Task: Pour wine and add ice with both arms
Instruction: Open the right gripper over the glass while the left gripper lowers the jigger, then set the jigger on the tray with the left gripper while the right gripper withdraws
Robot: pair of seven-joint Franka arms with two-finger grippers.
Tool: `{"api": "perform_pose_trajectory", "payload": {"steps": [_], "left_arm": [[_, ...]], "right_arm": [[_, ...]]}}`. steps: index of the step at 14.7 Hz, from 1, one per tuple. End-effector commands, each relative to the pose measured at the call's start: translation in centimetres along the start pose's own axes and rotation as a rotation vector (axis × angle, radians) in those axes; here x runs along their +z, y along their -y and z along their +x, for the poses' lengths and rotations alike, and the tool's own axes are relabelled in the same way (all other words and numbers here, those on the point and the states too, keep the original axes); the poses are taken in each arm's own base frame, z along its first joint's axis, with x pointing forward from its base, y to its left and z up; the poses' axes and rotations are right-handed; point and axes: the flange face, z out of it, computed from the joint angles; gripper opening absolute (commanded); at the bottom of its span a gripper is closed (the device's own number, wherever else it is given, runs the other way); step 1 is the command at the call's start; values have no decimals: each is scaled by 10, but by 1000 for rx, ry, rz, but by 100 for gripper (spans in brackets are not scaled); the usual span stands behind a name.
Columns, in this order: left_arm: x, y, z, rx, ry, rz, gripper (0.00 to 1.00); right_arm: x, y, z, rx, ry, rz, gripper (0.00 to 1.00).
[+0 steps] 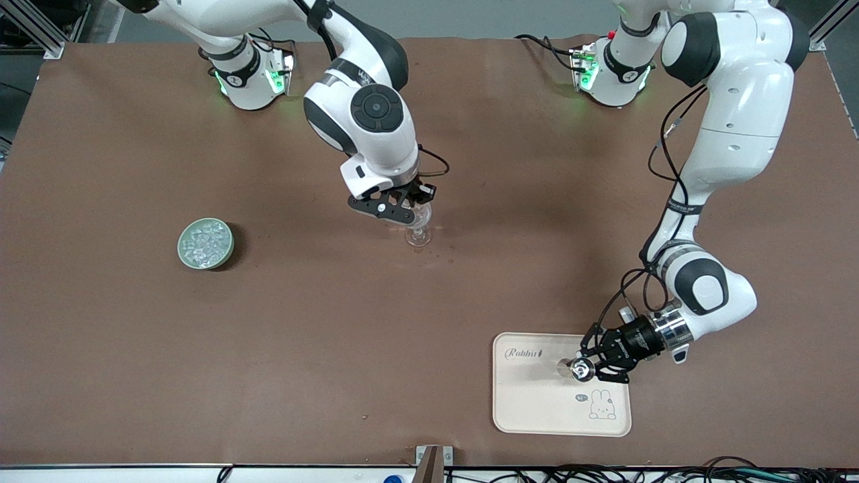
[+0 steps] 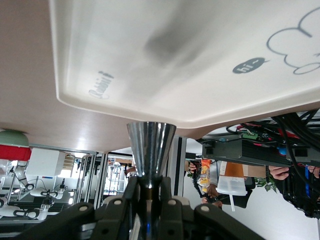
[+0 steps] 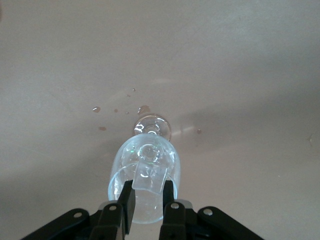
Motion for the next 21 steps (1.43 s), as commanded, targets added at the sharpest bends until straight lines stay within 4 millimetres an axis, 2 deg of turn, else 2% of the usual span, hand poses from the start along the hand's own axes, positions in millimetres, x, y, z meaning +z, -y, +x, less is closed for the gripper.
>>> {"api": "perform_pose_trajectory", "payload": {"steps": [1, 5, 10, 12, 17, 18, 19, 21], "left_arm": [[6, -10, -1, 24, 6, -44, 2], [4, -15, 9, 33, -7, -65, 3], [1, -17, 25, 10, -16, -69, 4], [0, -17, 31, -19, -2, -83, 4], [-10, -22, 36, -32, 16, -99, 5], [-11, -22, 36, -4, 18, -101, 10], [-18, -24, 40, 3, 15, -107, 14], [-18, -22, 43, 19, 24, -83, 14]], "right_arm": [[0, 6, -4, 16, -18, 7, 2], [2, 7, -7, 11, -16, 5, 6], [7, 8, -7, 7, -9, 1, 29], [6, 8, -7, 8, -9, 2, 42], [5, 9, -7, 9, -9, 4, 53], [4, 9, -7, 9, -9, 6, 58], [1, 8, -6, 10, -10, 6, 68], [-18, 5, -4, 13, -26, 16, 100]]}}
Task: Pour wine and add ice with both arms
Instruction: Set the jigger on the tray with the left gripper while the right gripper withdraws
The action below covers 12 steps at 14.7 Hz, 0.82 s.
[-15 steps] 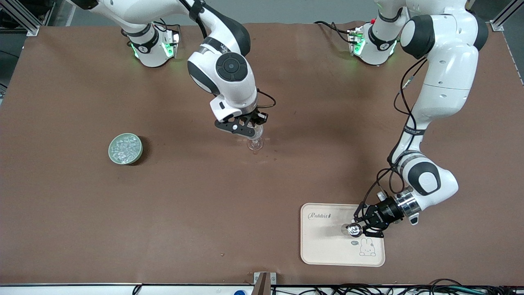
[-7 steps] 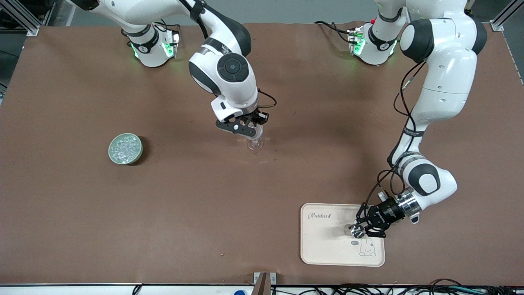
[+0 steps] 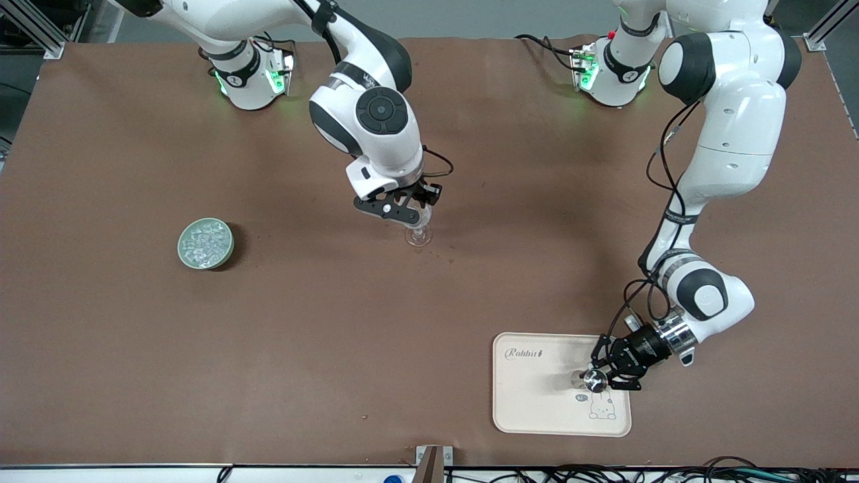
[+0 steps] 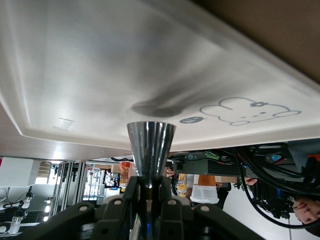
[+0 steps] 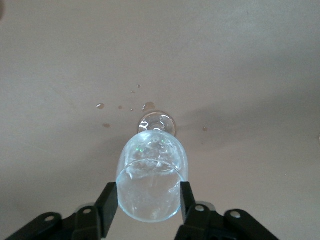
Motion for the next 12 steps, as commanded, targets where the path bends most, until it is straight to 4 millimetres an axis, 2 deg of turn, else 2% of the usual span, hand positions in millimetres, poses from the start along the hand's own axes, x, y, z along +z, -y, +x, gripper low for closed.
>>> {"api": "perform_pose_trajectory", "payload": {"steps": [1, 2, 3, 4, 6, 7, 8, 9, 12], "left_arm": [[-3, 2, 3, 39, 38, 24, 16], [-4, 5, 8, 57, 36, 28, 23], [-6, 5, 8, 66, 37, 25, 25], [-5, 6, 8, 65, 37, 27, 28], [-6, 7, 12, 54, 41, 32, 40], [-10, 5, 13, 44, 48, 34, 66], [-11, 5, 15, 36, 46, 33, 100], [-12, 4, 14, 35, 51, 35, 100], [-18, 1, 10, 44, 50, 33, 100]], "right_arm": [[-39, -6, -2, 18, -51, 3, 100], [-59, -17, 4, 28, -74, -5, 100], [-78, -27, 9, 38, -101, -9, 100], [-105, -41, 13, 55, -152, -18, 100], [-143, -70, 27, 86, -228, -46, 100], [-162, -95, 42, 88, -243, -76, 100], [-178, -117, 54, 61, -250, -102, 100], [-192, -133, 58, 22, -260, -130, 100], [-228, -205, 103, 37, -290, -176, 100]]}}
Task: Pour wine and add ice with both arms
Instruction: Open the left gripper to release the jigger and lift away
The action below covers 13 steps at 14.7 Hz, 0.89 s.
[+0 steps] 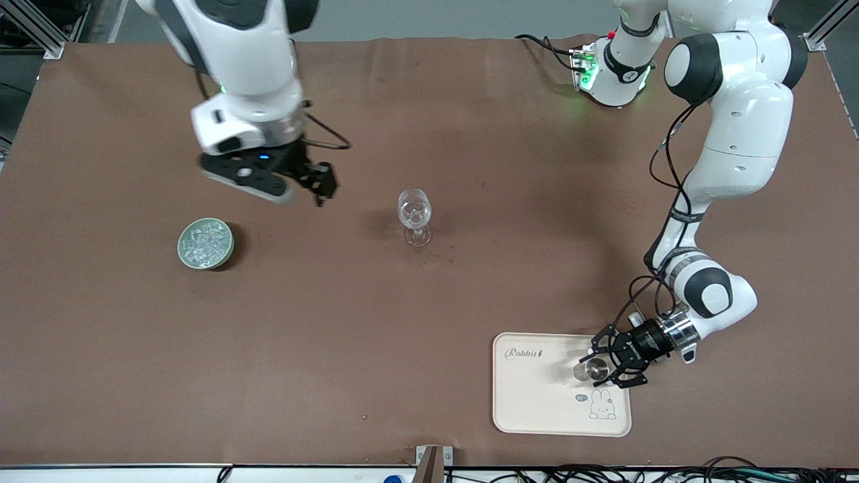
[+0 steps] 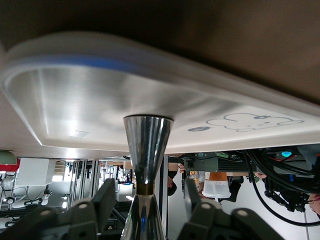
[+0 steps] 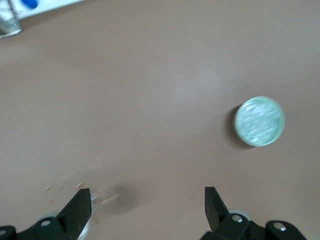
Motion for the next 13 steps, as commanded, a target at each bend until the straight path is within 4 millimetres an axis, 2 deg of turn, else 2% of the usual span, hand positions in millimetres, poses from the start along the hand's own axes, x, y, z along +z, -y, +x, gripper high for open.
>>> {"api": "perform_pose_trajectory", "payload": {"steps": [1, 3, 6, 8, 11, 13], "left_arm": [[-15, -4, -10, 9, 17, -9, 100], [-34, -9, -16, 47, -17, 9, 100], [-50, -14, -43, 196, -138, 103, 100], [-61, -19, -61, 267, -214, 145, 100], [-74, -21, -87, 435, -377, 244, 100], [-84, -26, -104, 546, -479, 296, 100]], "right_arm": [[-7, -64, 36, -16, -28, -36, 100], [-12, -115, 65, -12, 7, -3, 100], [-17, -201, 100, -73, 41, 19, 100], [-19, -247, 112, -100, 61, 46, 100], [-19, -301, 120, -125, 92, 49, 100], [-17, -325, 130, -102, 101, 96, 100]]}}
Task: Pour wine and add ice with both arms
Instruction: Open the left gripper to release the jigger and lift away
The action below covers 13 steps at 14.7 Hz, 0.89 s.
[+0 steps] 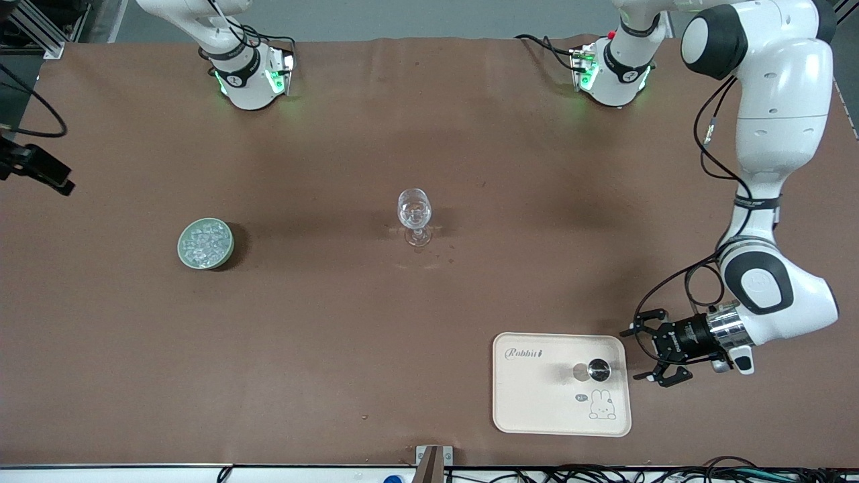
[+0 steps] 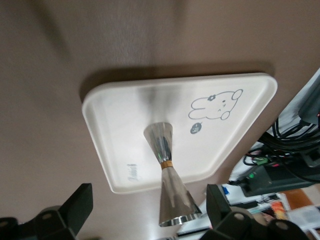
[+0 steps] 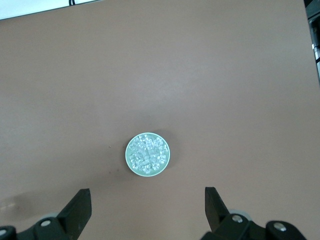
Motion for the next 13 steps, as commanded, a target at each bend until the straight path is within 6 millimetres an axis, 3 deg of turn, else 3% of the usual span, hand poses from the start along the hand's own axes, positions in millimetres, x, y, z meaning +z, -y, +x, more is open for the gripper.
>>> {"api": "perform_pose_trajectory", "payload": {"steps": [1, 5, 8, 13], "left_arm": [[-24, -7, -15, 130, -124, 66, 100], [-64, -23, -21, 194, -148, 61, 100], [-112, -29, -48, 482, -161, 83, 97], [-161, -19, -75, 950, -234, 294, 97]], "right_arm": [[-7, -27, 0, -45, -13, 45, 100], [-5, -20, 13, -82, -23, 41, 100], [-6, -13, 10, -82, -16, 48, 100], [-5, -5, 9, -93, -16, 69, 100]]}}
